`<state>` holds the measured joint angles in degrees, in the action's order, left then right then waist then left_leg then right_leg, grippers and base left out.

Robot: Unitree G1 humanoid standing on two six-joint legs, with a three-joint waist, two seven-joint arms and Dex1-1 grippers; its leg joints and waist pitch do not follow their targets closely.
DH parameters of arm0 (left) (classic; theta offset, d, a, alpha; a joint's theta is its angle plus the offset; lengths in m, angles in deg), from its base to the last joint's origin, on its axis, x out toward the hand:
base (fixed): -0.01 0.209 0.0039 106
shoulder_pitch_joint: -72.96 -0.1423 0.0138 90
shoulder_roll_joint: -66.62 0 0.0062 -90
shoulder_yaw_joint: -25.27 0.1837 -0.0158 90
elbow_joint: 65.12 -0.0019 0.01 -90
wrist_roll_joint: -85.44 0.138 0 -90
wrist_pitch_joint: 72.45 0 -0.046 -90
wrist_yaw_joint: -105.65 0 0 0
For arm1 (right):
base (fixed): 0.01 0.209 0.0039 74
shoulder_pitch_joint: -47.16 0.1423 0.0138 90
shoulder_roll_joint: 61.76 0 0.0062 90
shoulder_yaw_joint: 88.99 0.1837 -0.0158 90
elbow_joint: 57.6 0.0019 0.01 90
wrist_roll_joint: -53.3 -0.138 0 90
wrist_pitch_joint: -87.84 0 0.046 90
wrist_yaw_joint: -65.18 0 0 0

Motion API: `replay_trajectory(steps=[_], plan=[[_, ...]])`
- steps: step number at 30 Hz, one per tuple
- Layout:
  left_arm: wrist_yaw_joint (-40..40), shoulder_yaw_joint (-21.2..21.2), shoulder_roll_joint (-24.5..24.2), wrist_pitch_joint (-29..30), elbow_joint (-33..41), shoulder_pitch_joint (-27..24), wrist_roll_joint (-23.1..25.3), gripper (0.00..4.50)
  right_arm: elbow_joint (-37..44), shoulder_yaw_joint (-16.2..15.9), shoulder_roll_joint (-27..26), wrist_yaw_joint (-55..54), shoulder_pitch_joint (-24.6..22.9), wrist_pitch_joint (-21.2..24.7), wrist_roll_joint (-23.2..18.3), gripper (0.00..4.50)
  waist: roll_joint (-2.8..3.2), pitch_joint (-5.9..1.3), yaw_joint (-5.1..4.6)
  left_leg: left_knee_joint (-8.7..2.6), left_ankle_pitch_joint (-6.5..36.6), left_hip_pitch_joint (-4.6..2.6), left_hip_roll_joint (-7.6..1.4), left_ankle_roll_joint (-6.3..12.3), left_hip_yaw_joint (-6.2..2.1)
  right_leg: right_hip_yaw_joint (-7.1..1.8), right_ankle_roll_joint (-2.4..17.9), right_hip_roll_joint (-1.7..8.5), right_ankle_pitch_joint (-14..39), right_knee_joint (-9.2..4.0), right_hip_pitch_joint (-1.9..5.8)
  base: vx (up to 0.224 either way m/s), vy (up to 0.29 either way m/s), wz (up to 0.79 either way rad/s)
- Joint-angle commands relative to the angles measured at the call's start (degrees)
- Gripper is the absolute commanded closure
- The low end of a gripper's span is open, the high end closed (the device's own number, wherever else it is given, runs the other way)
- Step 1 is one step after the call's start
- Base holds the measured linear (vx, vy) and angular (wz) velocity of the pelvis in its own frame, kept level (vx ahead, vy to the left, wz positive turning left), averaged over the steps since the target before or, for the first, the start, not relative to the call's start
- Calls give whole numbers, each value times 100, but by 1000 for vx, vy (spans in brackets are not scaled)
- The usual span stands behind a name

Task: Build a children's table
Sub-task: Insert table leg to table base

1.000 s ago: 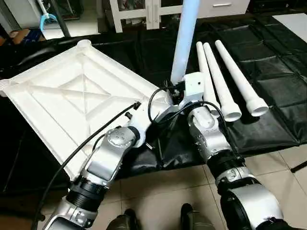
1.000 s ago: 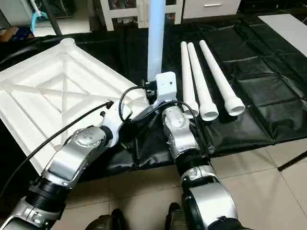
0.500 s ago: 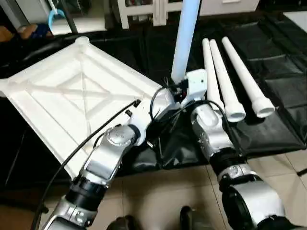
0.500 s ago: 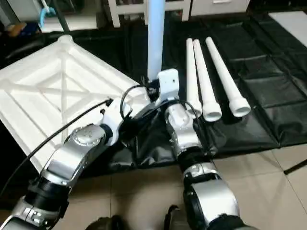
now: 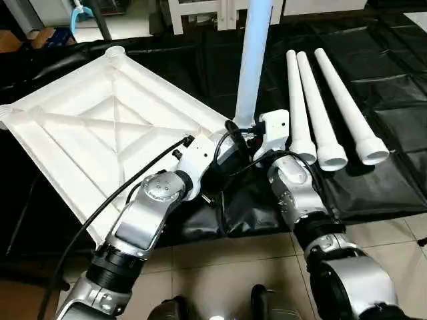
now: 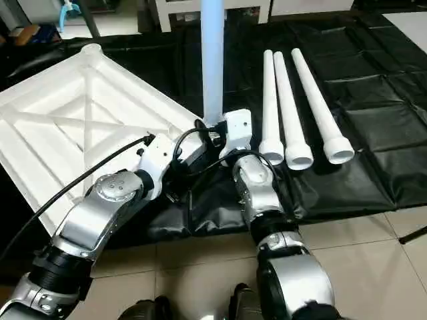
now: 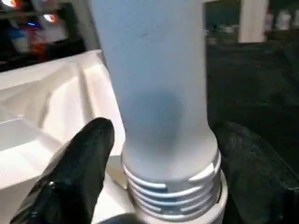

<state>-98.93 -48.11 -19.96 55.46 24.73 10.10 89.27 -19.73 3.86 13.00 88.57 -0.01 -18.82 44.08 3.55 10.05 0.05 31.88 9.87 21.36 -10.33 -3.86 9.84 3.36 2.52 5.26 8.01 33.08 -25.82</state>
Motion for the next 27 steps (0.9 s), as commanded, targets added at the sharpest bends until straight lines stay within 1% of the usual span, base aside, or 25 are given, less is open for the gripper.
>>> replay_trajectory(steps=[1, 2, 3, 4, 5, 6, 7, 8, 9, 10, 11, 12, 13, 14, 15, 16, 17, 18, 19, 21, 22, 23, 24, 27], plan=[[-234, 53, -160, -261, 14, -211, -64, 450, 467, -68, 21, 375, -148, 131, -143, 51, -77, -530, 12, -253, 790, 5, -144, 999, 18, -185, 1374, 207, 1220, -332, 410, 0, 0, 0], [-429, 118, -269, -256, 57, -271, -109, 450, 726, -86, 95, 546, -261, 229, -216, 42, -72, -533, 21, -247, 739, 14, -154, 1022, 18, -185, 1395, 217, 1141, -318, 419, 0, 0, 0], [-461, 129, -287, -254, 65, -281, -116, 450, 768, -89, 108, 572, -279, 245, -228, 31, -65, -558, 27, -228, 555, 21, -157, 1092, 14, -179, 1438, 215, 900, -270, 442, 0, 0, 0], [-556, 163, -340, -248, 88, -311, -138, 450, 891, -99, 145, 651, -333, 293, -263, 31, -51, -559, 24, -229, 483, 21, -168, 1121, 8, -171, 1489, 212, 816, -257, 434, 0, 0, 0], [-764, 241, -484, -293, 137, -387, -166, 450, 1172, -119, 286, 832, -458, 431, -326, 21, -51, -567, 34, -206, 348, 4, -161, 1190, 17, -162, 1537, 187, 629, -244, 433, 0, 0, 0], [-959, 279, -598, -340, 191, -471, -230, 450, 1391, -124, 468, 972, -553, 616, -355, 7, -45, -571, 39, -195, 232, 4, -179, 1243, 18, -160, 1594, 186, 446, -212, 426, 0, 0, 0], [-1008, 286, -623, -359, 203, -491, -250, 450, 1440, -124, 514, 1012, -573, 664, -367, 7, -47, -586, 44, -180, 120, 7, -171, 1275, 15, -155, 1617, 182, 355, -194, 446, 0, 0, 0], [-1209, 311, -719, -436, 258, -574, -340, 450, 1657, -122, 704, 1183, -660, 879, -414, 3, -41, -579, 54, -180, 112, -7, -175, 1292, 15, -155, 1632, 177, 350, -200, 435, 0, 0, 0], [-1341, 305, -766, -449, 297, -628, -426, 450, 1786, -134, 846, 1332, -707, 979, -429, 3, -42, -589, 65, -168, 44, -6, -177, 1322, 15, -154, 1655, 174, 293, -187, 438, 0, 0, 0], [-1444, 303, -806, -479, 330, -669, -487, 450, 1914, -142, 949, 1451, -754, 1056, -435, 3, -42, -569, 71, -166, 108, 10, -175, 1317, 17, -147, 1636, 173, 403, -198, 440, 0, 0, 0], [-1617, 332, -887, -552, 374, -723, -551, 450, 2041, -144, 1091, 1630, -794, 1180, -474, 3, -51, -566, 72, -168, 182, 11, -169, 1300, 24, -147, 1613, 174, 502, -210, 445, 0, 0, 0], [-1752, 359, -960, -592, 413, -766, -600, 450, 2164, -153, 1211, 1786, -833, 1322, -517, 3, -56, -560, 76, -178, 335, 18, -174, 1240, 19, -149, 1569, 193, 718, -229, 452, 0, 0, 0], [-1865, 397, -1039, -650, 442, -798, -617, 450, 2251, -194, 1333, 1958, -869, 1449, -531, 3, -50, -553, 76, -185, 477, 7, -185, 1154, 18, -153, 1511, 201, 930, -248, 440, 0, 0, 0], [-2002, 438, -1137, -691, 486, -842, -642, 450, 2339, -281, 1525, 2248, -922, 1629, -532, 3, -53, -549, 72, -187, 566, 0, -173, 1121, 21, -149, 1488, 187, 1036, -265, 443, 0, 0, 0], [-2065, 449, -1189, -688, 515, -869, -660, 450, 2377, -360, 1675, 2508, -970, 1709, -525, 3, -51, -549, 87, -194, 698, -24, -190, 1046, 25, -155, 1437, 190, 1170, -278, 431, 0, 0, 0], [-2114, 452, -1221, -696, 531, -887, -671, 450, 2452, -413, 1781, 2672, -1021, 1796, -533, 3, -49, -530, 77, -200, 796, -26, -192, 990, 34, -164, 1413, 187, 1270, -293, 418, 0, 0, 0], [-2170, 455, -1253, -732, 542, -903, -683, 450, 2487, -430, 1871, 2803, -1058, 1896, -567, 3, -47, -533, 83, -201, 813, -31, -194, 957, 34, -167, 1396, 194, 1318, -297, 417, 0, 0, 0], [-2216, 452, -1284, -765, 556, -919, -692, 450, 2510, -458, 2004, 3068, -1100, 2045, -647, 3, -71, -543, 77, -202, 843, -25, -185, 924, 32, -169, 1377, 189, 1355, -297, 438, 0, 0, 0], [-2253, 445, -1303, -793, 563, -927, -703, 450, 2514, -485, 2113, 3301, -1125, 2172, -715, 3, -74, -547, 88, -201, 843, -45, -203, 918, 42, -180, 1382, 192, 1347, -306, 412, 0, 0, 0], [-2277, 436, -1308, -807, 563, -929, -710, 450, 2521, -506, 2178, 3444, -1139, 2246, -747, 3, -59, -538, 95, -200, 925, -57, -207, 895, 44, -183, 1385, 196, 1437, -320, 406, 0, 0, 0], [-2292, 438, -1308, -818, 555, -927, -711, 450, 2502, -539, 2209, 3561, -1136, 2284, -756, 3, -68, -547, 86, -201, 897, -29, -203, 873, 29, -174, 1382, 200, 1433, -299, 435, 0, 0, 0], [-2318, 444, -1315, -839, 543, -922, -705, 450, 2491, -572, 2240, 3668, -1134, 2317, -750, 3, -96, -560, 86, -200, 861, -20, -203, 869, 25, -172, 1374, 202, 1411, -297, 448, 0, 0, 0], [-2334, 450, -1321, -846, 534, -917, -700, 450, 2470, -606, 2260, 3760, -1122, 2354, -745, 3, -88, -572, 93, -191, 790, -27, -204, 881, 21, -174, 1383, 204, 1337, -281, 444, 0, 0, 0], [-2345, 472, -1354, -864, 533, -909, -706, 450, 2358, -719, 2325, 3920, -1054, 2356, -666, 3, -107, -601, 99, -165, 595, -6, -197, 963, 21, -174, 1427, 216, 1152, -253, 462, 0, 0, 0]])
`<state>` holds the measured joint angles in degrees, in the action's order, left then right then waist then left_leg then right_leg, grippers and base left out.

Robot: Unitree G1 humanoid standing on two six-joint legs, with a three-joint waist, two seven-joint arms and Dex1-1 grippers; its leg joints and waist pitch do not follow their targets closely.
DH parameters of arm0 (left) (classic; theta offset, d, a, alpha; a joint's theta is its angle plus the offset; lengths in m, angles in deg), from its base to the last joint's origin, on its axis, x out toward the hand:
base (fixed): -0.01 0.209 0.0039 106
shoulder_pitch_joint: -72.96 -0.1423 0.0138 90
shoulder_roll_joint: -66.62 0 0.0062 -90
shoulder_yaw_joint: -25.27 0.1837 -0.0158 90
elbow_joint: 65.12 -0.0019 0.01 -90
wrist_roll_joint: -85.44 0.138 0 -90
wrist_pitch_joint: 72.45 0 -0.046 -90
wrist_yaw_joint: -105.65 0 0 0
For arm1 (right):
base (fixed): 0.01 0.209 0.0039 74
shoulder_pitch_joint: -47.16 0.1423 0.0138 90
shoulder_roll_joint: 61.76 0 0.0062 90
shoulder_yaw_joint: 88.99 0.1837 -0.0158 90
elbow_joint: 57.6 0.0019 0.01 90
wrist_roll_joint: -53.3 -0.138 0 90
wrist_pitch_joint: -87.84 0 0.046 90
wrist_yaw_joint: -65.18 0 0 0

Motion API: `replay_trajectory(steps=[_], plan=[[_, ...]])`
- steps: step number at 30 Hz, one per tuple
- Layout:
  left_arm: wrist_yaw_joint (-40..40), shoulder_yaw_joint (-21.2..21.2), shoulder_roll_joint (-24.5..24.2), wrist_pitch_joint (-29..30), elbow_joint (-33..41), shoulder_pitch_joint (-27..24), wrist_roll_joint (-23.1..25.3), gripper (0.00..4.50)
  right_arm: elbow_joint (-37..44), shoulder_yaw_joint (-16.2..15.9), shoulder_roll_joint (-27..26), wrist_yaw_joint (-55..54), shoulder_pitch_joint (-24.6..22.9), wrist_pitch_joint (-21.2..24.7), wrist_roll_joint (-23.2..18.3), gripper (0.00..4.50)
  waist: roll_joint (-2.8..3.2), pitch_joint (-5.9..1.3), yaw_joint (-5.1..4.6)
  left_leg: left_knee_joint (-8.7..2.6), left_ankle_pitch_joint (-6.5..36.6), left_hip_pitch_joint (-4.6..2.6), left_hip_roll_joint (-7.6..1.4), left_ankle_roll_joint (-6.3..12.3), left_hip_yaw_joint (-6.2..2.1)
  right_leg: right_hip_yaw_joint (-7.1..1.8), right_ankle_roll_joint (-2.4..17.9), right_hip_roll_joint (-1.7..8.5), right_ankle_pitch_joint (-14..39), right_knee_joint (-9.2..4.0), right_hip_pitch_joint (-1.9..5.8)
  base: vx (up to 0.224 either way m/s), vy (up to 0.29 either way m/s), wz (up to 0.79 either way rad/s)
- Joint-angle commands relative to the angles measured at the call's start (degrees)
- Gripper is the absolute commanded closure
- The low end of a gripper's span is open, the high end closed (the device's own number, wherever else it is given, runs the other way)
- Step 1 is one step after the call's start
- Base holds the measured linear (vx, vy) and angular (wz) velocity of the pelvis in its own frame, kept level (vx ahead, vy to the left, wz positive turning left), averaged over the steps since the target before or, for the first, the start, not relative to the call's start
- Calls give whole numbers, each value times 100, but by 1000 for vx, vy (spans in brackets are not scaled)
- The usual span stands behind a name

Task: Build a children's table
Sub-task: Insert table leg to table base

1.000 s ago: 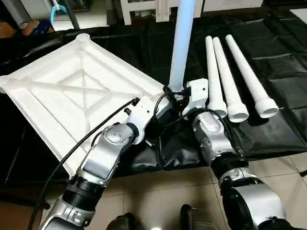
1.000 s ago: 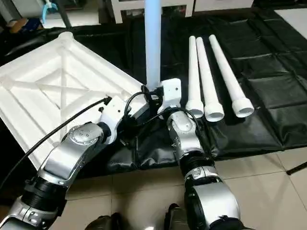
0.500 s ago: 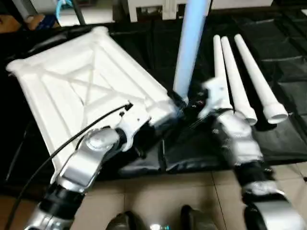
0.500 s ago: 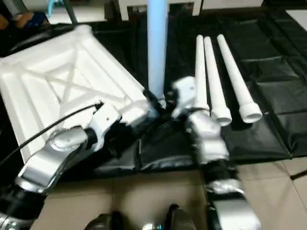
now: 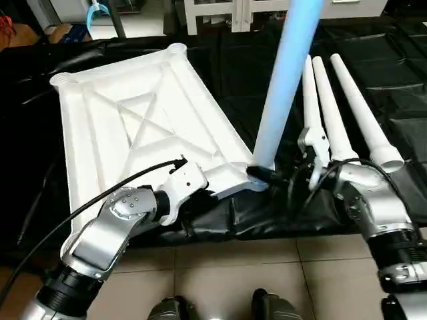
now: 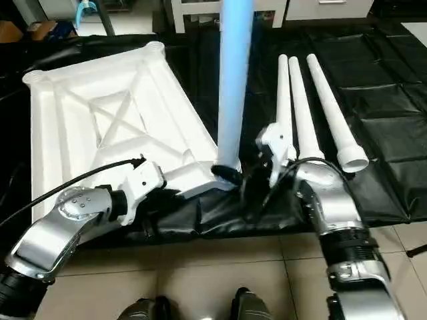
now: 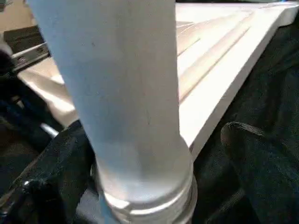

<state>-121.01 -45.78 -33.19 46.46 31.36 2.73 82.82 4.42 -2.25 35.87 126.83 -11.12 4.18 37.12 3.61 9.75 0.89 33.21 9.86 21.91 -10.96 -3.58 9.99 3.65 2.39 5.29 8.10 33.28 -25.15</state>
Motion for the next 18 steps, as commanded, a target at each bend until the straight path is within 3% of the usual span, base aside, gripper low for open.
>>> replay_trajectory(steps=[1, 3, 8, 18], plan=[[-142, 241, -31, 29, -133, -167, -62, 450, -73, -100, 39, 112, 75, 86, 28, 3, -110, -575, 16, -290, 540, -60, -132, 969, 7, -200, 1456, 210, 1088, -268, 393, 0, 0, 0], [-149, 240, -12, 29, -137, -148, -58, 450, -103, -95, 39, 159, 101, 151, 2, 3, -141, -597, 18, -277, 470, -50, -127, 1004, 5, -198, 1471, 208, 1019, -251, 410, 0, 0, 0], [-166, 246, 21, 17, -141, -143, -32, 450, -147, -89, 0, 204, 83, 106, 26, 3, -123, -600, 39, -256, 484, -51, -135, 1000, 0, -195, 1481, 216, 1117, -244, 397, 0, 0, 0], [-210, 254, -10, 7, -150, -135, -16, 450, -110, 98, -109, 205, 140, -33, -136, 94, -112, -589, 84, -255, 780, -50, -128, 790, -8, -200, 1348, 218, 1494, -264, 389, 0, 0, 0]])
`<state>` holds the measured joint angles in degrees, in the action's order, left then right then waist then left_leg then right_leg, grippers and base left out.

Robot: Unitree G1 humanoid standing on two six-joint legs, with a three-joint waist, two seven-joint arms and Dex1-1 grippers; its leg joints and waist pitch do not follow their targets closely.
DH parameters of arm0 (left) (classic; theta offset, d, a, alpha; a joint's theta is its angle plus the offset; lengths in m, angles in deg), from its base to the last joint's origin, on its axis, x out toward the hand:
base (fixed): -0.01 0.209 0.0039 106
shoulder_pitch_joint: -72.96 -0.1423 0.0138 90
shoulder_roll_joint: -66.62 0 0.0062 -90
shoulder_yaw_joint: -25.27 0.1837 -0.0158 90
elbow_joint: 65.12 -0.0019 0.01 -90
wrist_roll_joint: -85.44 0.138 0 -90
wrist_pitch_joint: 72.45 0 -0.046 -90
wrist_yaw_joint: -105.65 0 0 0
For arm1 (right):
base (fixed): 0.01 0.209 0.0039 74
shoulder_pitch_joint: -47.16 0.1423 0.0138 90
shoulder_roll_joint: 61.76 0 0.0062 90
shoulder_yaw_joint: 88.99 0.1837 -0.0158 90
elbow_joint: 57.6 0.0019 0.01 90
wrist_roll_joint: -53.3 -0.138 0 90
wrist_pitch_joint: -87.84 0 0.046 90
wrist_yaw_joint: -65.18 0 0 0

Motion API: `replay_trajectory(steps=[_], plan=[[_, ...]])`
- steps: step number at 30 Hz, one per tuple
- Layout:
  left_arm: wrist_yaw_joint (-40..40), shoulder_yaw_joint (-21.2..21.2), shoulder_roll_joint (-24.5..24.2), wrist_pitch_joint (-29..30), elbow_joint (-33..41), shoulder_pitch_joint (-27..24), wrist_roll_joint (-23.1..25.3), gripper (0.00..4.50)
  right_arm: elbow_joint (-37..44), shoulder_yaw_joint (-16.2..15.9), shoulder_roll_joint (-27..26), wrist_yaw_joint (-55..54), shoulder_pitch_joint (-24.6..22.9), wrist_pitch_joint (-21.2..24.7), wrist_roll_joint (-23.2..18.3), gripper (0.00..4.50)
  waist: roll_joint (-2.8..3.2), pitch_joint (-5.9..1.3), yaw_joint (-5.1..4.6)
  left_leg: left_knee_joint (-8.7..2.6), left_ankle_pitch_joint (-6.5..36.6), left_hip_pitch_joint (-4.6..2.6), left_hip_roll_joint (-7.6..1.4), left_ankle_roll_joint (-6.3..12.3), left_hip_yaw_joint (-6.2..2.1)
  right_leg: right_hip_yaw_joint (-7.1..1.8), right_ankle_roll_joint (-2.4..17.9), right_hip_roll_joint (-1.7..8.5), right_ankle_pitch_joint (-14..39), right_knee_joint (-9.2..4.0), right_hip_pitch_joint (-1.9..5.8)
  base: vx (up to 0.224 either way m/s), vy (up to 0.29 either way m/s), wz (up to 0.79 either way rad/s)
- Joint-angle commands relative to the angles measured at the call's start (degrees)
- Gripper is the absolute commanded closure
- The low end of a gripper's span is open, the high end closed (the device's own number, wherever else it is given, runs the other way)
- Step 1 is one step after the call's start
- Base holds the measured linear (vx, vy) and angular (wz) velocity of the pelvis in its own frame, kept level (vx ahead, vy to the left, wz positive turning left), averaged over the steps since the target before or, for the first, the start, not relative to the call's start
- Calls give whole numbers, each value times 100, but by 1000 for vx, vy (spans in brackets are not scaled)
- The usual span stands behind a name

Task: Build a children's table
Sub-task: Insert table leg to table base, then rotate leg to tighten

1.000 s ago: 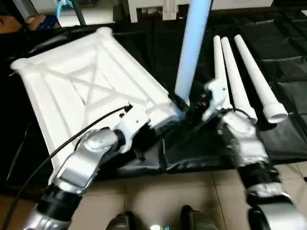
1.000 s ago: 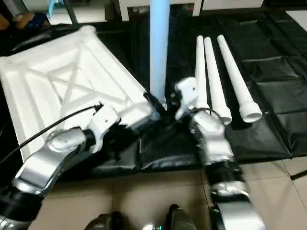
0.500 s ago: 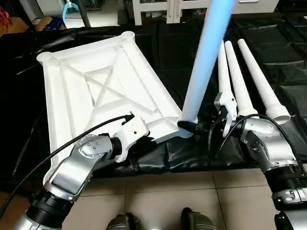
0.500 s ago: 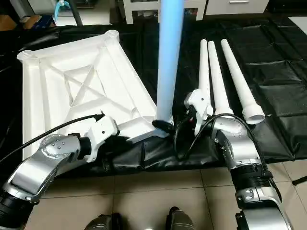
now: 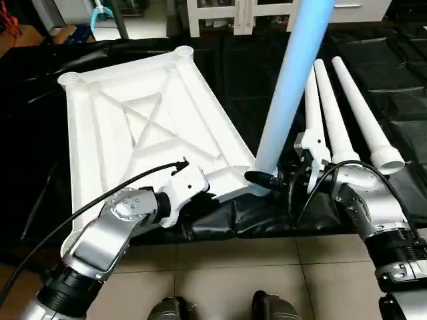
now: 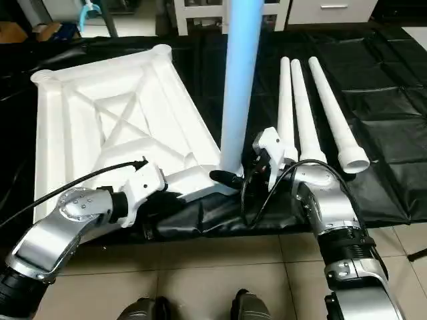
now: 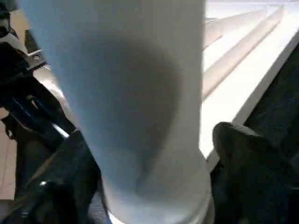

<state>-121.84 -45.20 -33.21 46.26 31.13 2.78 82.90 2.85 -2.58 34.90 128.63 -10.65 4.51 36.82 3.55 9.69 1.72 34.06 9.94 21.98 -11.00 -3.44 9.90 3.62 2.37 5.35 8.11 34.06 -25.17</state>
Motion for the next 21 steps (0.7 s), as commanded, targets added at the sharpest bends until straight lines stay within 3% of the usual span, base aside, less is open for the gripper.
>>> replay_trajectory(steps=[1, 11, 21], plan=[[-132, 196, -7, 26, -134, -137, -21, 450, 50, 134, -14, 32, 90, -74, -111, 102, -104, -584, -2, -340, 776, -55, -123, 773, -1, -195, 1347, 208, 1478, -340, 392, 0, 0, 0], [-158, 223, -17, 50, -140, -125, -17, 450, 99, 136, -26, 84, -10, -137, -112, 186, -97, -600, 4, -323, 658, -53, -118, 843, -2, -191, 1412, 203, 1294, -318, 396, 0, 0, 0], [-155, 218, -17, 84, -133, -140, -19, 450, 120, 117, -111, 0, -209, -148, -116, 193, -98, -603, 7, -318, 642, -48, -117, 869, -3, -189, 1422, 203, 1257, -318, 400, 0, 0, 0]])
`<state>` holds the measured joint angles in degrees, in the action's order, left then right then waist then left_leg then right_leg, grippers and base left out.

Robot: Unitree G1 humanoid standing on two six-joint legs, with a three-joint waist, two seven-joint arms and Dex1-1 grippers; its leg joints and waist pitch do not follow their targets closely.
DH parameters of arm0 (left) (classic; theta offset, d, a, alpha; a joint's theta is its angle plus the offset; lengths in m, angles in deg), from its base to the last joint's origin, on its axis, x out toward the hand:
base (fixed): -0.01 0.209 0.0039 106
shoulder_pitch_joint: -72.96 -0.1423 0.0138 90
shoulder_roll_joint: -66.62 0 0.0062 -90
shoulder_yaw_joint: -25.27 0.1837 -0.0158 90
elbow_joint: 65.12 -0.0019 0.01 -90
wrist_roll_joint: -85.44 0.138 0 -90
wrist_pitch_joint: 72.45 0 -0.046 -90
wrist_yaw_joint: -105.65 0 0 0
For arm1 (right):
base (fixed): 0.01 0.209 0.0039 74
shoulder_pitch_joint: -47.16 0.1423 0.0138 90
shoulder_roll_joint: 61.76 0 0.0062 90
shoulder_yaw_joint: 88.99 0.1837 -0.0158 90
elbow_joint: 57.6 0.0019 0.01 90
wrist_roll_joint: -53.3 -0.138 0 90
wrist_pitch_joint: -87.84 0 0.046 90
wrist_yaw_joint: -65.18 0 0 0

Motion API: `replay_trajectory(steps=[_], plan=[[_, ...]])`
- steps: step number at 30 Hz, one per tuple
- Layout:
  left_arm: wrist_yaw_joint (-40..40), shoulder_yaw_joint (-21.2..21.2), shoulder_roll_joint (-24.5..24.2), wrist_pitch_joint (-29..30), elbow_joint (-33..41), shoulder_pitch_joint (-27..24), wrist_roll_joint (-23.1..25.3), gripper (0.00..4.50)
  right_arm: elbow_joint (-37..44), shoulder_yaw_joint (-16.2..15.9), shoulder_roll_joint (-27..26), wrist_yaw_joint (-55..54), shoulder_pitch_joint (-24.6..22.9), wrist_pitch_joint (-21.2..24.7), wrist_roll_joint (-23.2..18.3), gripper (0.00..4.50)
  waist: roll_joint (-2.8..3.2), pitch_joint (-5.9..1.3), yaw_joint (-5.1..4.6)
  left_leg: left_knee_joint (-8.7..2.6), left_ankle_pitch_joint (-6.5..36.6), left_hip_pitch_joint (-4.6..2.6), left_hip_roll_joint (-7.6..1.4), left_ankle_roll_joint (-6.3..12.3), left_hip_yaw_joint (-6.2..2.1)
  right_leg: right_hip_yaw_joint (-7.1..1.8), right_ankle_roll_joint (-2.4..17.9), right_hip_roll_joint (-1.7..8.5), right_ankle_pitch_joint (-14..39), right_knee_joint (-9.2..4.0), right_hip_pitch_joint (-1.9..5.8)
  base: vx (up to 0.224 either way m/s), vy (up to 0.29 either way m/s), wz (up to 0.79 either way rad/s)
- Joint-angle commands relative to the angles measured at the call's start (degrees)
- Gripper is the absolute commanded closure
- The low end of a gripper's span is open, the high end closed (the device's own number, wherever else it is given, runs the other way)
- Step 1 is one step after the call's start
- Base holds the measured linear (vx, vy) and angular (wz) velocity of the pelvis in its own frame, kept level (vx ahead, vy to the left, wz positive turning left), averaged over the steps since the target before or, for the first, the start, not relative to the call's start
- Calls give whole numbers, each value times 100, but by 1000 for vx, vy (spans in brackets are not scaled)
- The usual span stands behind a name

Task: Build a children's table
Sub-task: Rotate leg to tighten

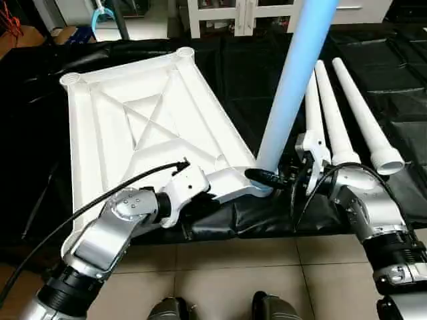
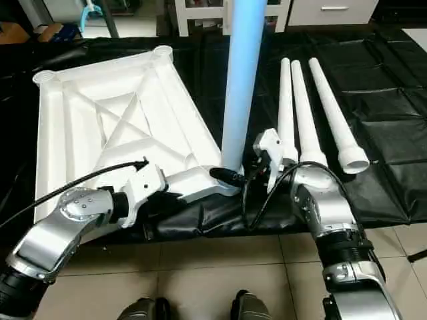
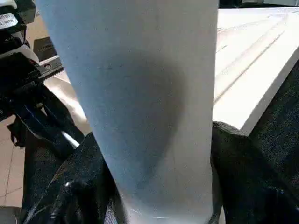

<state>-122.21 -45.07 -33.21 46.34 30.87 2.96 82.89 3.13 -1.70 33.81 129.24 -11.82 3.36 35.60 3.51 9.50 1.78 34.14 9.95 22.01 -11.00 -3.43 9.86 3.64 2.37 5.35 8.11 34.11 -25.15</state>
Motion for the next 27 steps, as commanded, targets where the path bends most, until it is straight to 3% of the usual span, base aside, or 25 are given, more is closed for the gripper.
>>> replay_trajectory(steps=[1, 5, 11, 14, 16, 18, 21, 23, 25, 27], plan=[[-118, 205, -18, 75, -106, -157, -18, 450, 92, 29, -3, -61, -92, -33, 6, 193, -91, -581, -1, -331, 664, -50, -117, 852, -2, -188, 1406, 203, 1297, -327, 398, 0, 0, 0], [19, 170, 91, 173, -113, -148, -19, 450, -90, 142, -233, -661, -124, -12, 85, 193, -85, -571, -17, -345, 765, -52, -115, 788, 0, -188, 1358, 200, 1402, -348, 385, 0, 0, 0], [412, 42, 352, 281, -270, -22, 55, 450, -404, 232, -633, -1575, -105, -49, 288, 194, -87, -540, -93, -384, 1236, -71, -95, 493, -12, -171, 1055, 207, 2190, -441, 359, 0, 0, 0], [856, -59, 628, 411, -422, 143, 181, 450, -820, 243, -1086, -2558, 26, -224, 550, 194, -68, -506, -155, -411, 1421, -49, -88, 406, -32, -154, 965, 206, 2431, -459, 346, 0, 0, 0], [1173, -124, 834, 470, -534, 265, 271, 450, -1162, 266, -1376, -3225, 194, -368, 710, 194, -65, -488, -190, -418, 1745, -93, -71, 262, -44, -133, 742, 224, 3007, -530, 308, 0, 0, 0], [1549, -184, 1056, 536, -633, 404, 397, 450, -1504, 352, -1654, -3969, 395, -439, 794, 194, -73, -465, -230, -431, 1863, -97, -62, 207, -57, -122, 680, 222, 3138, -564, 291, 0, 0, 0], [1987, -251, 1318, 590, -752, 562, 547, 450, -1839, 434, -1905, -4840, 592, -498, 940, 194, -65, -457, -264, -442, 2126, -130, -50, 172, -79, -76, 516, 217, 3365, -619, 272, 0, 0, 0], [2306, -272, 1538, 589, -904, 716, 655, 450, -2154, 496, -2203, -5484, 805, -645, 1022, 194, -63, -454, -300, -463, 2168, -107, -48, 158, -96, -46, 461, 211, 3328, -624, 280, 0, 0, 0], [2387, -287, 1553, 531, -980, 759, 701, 450, -2222, 489, -2324, -5553, 894, -738, 1028, 194, -67, -443, -310, -467, 2326, -136, -46, 164, -98, -26, 383, 207, 3369, -663, 247, 0, 0, 0], [2387, -345, 1514, 487, -1027, 771, 709, 450, -2340, 502, -2389, -5502, 991, -908, 1043, 194, -77, -440, -316, -488, 2436, -118, -52, 197, -109, -31, 341, 219, 3308, -657, 253, 0, 0, 0]])
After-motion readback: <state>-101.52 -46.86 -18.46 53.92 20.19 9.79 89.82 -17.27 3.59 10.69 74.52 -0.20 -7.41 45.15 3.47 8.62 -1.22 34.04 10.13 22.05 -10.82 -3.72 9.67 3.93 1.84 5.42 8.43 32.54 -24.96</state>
